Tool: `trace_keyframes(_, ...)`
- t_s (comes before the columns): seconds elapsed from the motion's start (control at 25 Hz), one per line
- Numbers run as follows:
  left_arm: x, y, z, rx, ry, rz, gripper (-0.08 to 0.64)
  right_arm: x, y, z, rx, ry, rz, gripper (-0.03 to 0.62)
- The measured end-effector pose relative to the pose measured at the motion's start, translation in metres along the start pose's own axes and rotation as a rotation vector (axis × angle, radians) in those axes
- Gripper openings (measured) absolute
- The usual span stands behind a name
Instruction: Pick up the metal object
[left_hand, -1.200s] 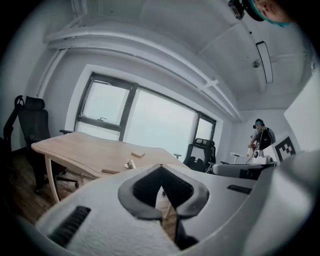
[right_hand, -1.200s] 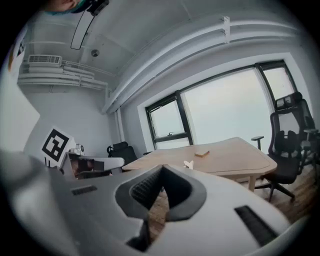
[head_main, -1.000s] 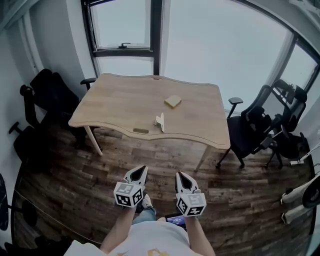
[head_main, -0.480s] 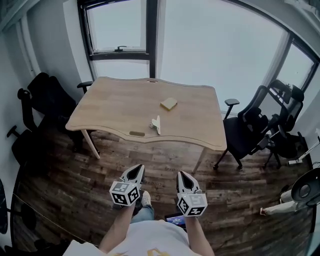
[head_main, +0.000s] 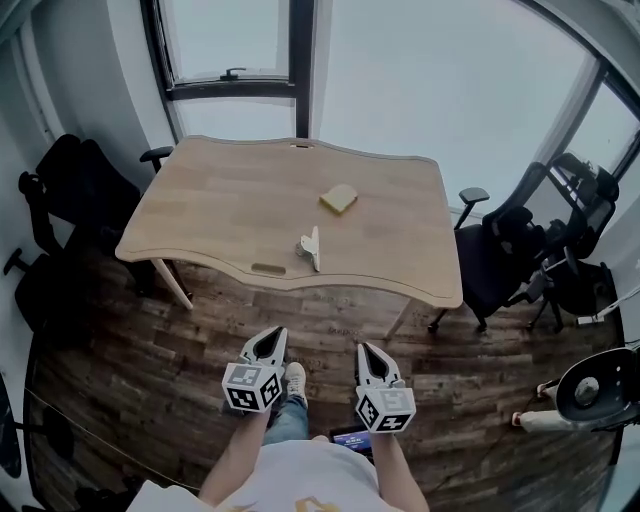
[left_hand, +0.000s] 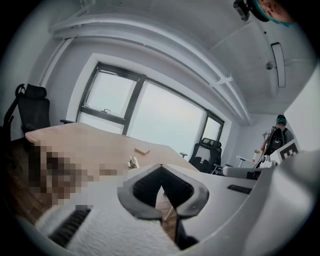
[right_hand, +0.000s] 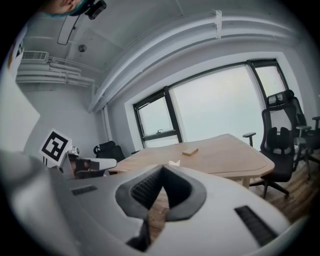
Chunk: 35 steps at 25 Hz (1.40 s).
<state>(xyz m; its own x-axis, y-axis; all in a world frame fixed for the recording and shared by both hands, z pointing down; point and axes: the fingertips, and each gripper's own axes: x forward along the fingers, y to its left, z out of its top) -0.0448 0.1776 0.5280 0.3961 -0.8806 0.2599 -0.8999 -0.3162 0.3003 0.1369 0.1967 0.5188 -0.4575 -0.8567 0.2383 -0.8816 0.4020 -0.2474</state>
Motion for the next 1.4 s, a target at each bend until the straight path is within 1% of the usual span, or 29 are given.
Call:
trace_keyframes(0.04,0.014,0.006,0.002,0.003,0.010,-0.001,0.018,0.014,-0.005,0.003,0.001,0.006,-0.004,0.011)
trace_keyframes(0.12,0.043,0.019,0.007,0.039,0.026,0.005,0.020,0.041,-0.014,0.009,-0.004,0.016,-0.012,0.011)
trace_keyframes(0.2,0.071,0.032,0.017,0.083,0.033,0.009,0.020,0.070,-0.020,0.016,-0.031,0.023,-0.014,0.011)
trace_keyframes(0.24,0.085,0.039,0.025,0.094,0.031,0.001,0.020,0.084,-0.022,0.020,-0.050,0.027,-0.015,0.011)
trace_keyframes(0.28,0.099,0.045,0.032,0.094,0.028,-0.013,0.019,0.100,-0.024,0.024,-0.066,0.034,-0.018,0.011)
trace_keyframes(0.4,0.140,0.067,0.056,0.065,0.021,-0.053,0.018,0.146,-0.030,0.035,-0.093,0.052,-0.026,0.011)
trace_keyframes(0.64,0.193,0.112,0.082,0.064,0.022,-0.064,0.020,0.216,-0.041,0.054,-0.113,0.053,-0.053,0.011)
trace_keyframes(0.8,0.221,0.135,0.089,0.077,0.053,-0.062,0.020,0.240,-0.046,0.066,-0.101,0.034,-0.084,0.011)
trace_keyframes(0.96,0.239,0.141,0.091,0.091,0.079,-0.045,0.020,0.251,-0.053,0.071,-0.089,0.033,-0.094,0.011)
trace_keyframes(1.12,0.250,0.139,0.102,0.089,0.061,-0.085,0.020,0.261,-0.059,0.074,-0.081,0.029,-0.108,0.011)
trace_keyframes(1.24,0.257,0.147,0.107,0.074,0.054,-0.078,0.020,0.271,-0.057,0.077,-0.079,0.025,-0.100,0.011)
trace_keyframes(1.4,0.266,0.152,0.112,0.076,0.051,-0.074,0.019,0.283,-0.060,0.080,-0.088,0.024,-0.087,0.011)
